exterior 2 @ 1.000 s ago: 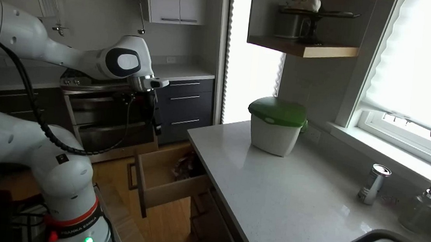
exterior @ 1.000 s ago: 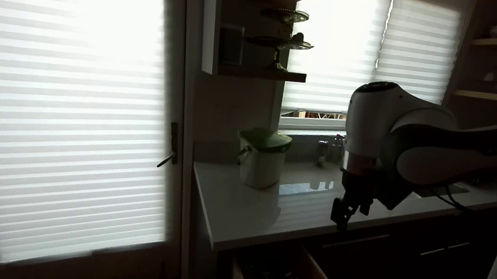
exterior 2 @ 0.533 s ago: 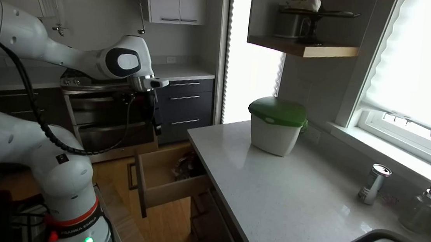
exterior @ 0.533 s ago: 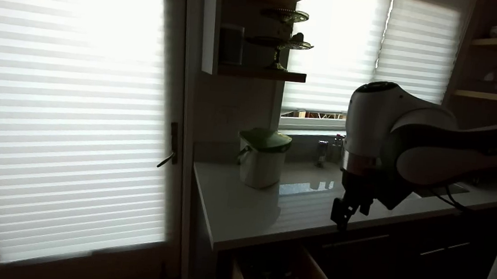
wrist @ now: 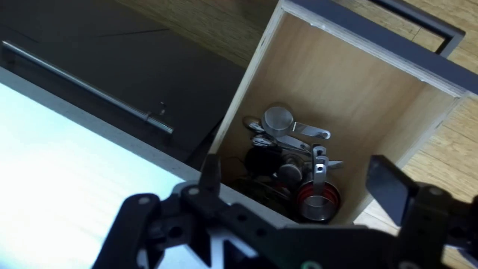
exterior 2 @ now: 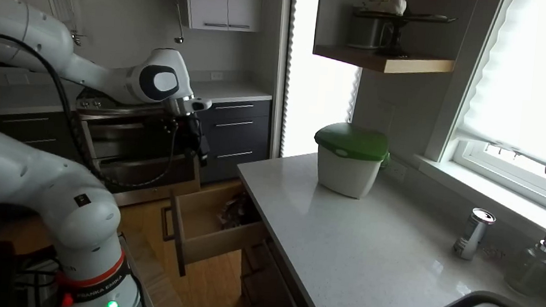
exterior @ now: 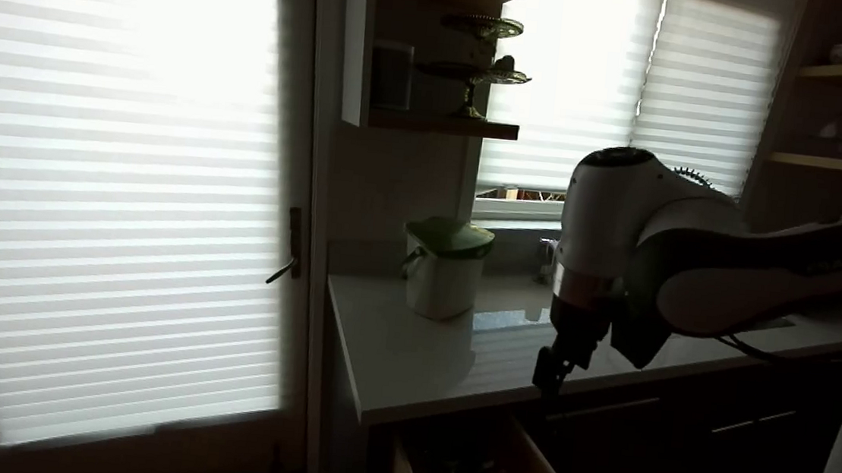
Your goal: Remove a measuring cup from the drawer
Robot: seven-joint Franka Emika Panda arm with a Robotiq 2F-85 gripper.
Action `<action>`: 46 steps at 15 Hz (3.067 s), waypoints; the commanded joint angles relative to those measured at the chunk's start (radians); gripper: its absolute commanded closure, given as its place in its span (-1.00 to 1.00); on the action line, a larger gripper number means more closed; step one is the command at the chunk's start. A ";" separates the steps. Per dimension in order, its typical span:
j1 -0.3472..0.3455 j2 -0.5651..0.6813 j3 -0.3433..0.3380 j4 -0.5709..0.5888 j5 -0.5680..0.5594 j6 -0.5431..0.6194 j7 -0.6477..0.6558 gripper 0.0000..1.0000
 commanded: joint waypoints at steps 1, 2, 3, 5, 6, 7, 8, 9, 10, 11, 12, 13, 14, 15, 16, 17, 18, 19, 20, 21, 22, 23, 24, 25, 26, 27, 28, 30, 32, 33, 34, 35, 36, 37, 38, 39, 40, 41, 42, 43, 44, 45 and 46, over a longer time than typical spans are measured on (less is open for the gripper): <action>0.031 0.172 0.017 0.056 -0.009 0.102 -0.005 -1.00; 0.032 0.213 0.026 0.069 -0.018 0.129 0.004 -1.00; 0.038 0.256 0.028 0.081 -0.017 0.154 0.003 -1.00; 0.029 0.338 0.034 0.104 -0.029 0.203 0.026 -1.00; 0.030 0.375 0.029 0.115 -0.027 0.223 0.023 -1.00; 0.029 0.413 0.027 0.125 -0.029 0.252 0.027 -1.00; 0.028 0.447 0.025 0.132 -0.036 0.287 0.032 -1.00; 0.024 0.478 0.023 0.135 -0.049 0.333 0.040 -1.00; 0.026 0.509 0.015 0.142 -0.052 0.363 0.038 -1.00; 0.025 0.537 0.008 0.144 -0.060 0.406 0.038 -1.00; 0.024 0.566 -0.003 0.144 -0.068 0.452 0.034 -1.00; 0.027 0.592 -0.018 0.144 -0.062 0.492 0.019 -1.00; 0.025 0.613 -0.030 0.138 -0.082 0.546 0.006 -1.00; 0.047 0.553 -0.031 0.124 -0.054 0.483 0.015 -1.00; 0.047 0.576 -0.041 0.125 -0.063 0.516 0.012 -1.00; 0.046 0.594 -0.048 0.127 -0.069 0.531 0.010 -1.00; 0.046 0.604 -0.051 0.130 -0.071 0.537 0.008 -1.00; 0.046 0.608 -0.052 0.133 -0.071 0.538 0.007 -1.00; 0.047 0.609 -0.052 0.134 -0.071 0.538 0.007 -1.00; 0.047 0.609 -0.052 0.135 -0.071 0.538 0.007 -1.00; 0.047 0.609 -0.052 0.135 -0.071 0.538 0.007 -1.00; 0.040 0.637 -0.061 0.144 -0.078 0.561 0.002 -1.00; 0.032 0.654 -0.067 0.147 -0.106 0.583 0.011 -1.00; 0.032 0.673 -0.074 0.152 -0.104 0.597 0.008 -1.00; 0.031 0.684 -0.082 0.152 -0.109 0.614 0.009 -1.00; 0.033 0.699 -0.091 0.153 -0.110 0.633 0.003 -1.00; 0.034 0.716 -0.099 0.154 -0.110 0.654 -0.002 -1.00; 0.037 0.751 -0.115 0.156 -0.118 0.698 -0.007 -1.00; 0.041 0.789 -0.134 0.159 -0.144 0.745 -0.002 -1.00; 0.022 0.810 -0.123 0.163 -0.160 0.767 0.006 -1.00; 0.023 0.829 -0.132 0.166 -0.181 0.788 0.015 -1.00; 0.025 0.848 -0.140 0.171 -0.198 0.808 0.022 -1.00; 0.028 0.864 -0.150 0.176 -0.214 0.824 0.026 -1.00; 0.029 0.882 -0.156 0.182 -0.215 0.841 0.022 -1.00; 0.035 0.898 -0.173 0.189 -0.240 0.852 0.035 -1.00; 0.037 0.914 -0.182 0.195 -0.246 0.866 0.034 -1.00; 0.041 0.932 -0.194 0.202 -0.257 0.880 0.036 -1.00; 0.049 0.946 -0.211 0.211 -0.274 0.891 0.044 -1.00; 0.057 0.961 -0.229 0.219 -0.290 0.905 0.051 -1.00; 0.057 0.979 -0.233 0.227 -0.283 0.921 0.048 -1.00; 0.067 0.992 -0.251 0.237 -0.295 0.925 0.056 -1.00; 0.073 1.007 -0.260 0.243 -0.295 0.936 0.057 -1.00; 0.078 1.020 -0.268 0.250 -0.292 0.943 0.055 -0.98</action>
